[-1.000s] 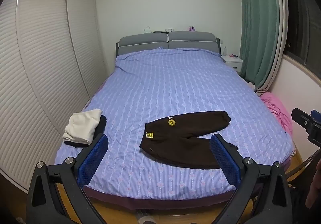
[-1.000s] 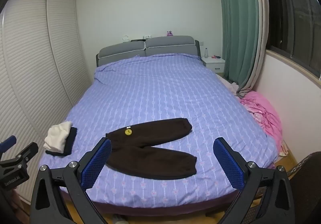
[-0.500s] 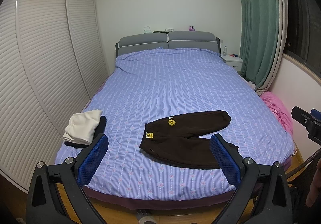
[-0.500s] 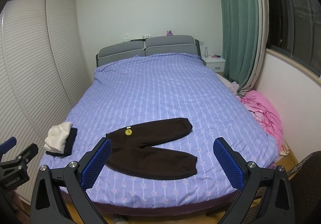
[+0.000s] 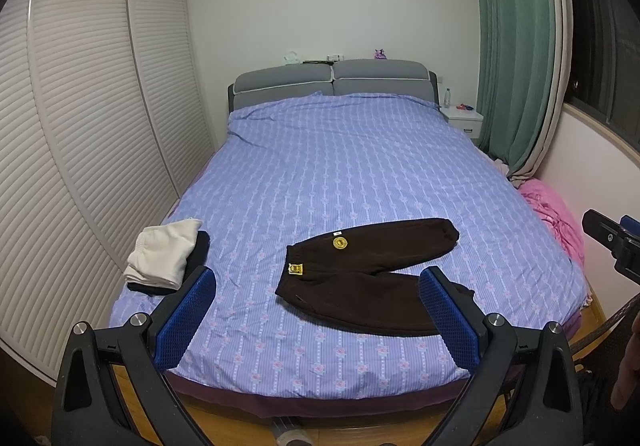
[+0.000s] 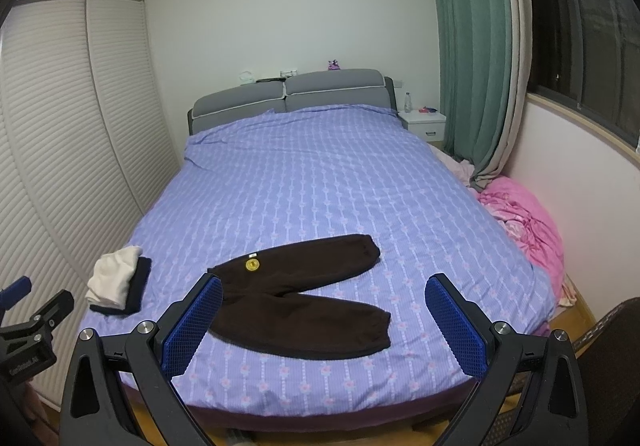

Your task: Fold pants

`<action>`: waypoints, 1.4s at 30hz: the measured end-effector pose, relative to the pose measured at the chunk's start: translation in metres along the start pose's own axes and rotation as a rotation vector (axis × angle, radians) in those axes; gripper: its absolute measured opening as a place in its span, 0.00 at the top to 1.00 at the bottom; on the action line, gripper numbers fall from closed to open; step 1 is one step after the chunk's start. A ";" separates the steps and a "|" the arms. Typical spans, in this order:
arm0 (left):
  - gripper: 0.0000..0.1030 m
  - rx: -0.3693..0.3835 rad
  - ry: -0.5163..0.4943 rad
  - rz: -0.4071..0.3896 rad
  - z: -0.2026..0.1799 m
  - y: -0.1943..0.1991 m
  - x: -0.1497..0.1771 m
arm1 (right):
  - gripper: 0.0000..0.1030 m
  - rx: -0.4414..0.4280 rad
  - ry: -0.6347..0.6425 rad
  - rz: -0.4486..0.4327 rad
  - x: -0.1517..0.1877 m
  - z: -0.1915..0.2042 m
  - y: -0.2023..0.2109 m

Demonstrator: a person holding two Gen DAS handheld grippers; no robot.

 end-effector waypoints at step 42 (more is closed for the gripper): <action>0.00 0.075 -0.078 0.025 0.006 -0.062 -0.054 | 0.00 0.092 -0.035 0.012 -0.037 -0.002 -0.048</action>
Point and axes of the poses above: each gripper's, at about its wrist camera, not at the fingertips, and y roughly against the way its jaws point, z to its left, x to its underside, the point moved 1 cm from there along -y, roughly the way its jaws point, and after that the axes turned 10 degrees about z, right-handed, at the moved point
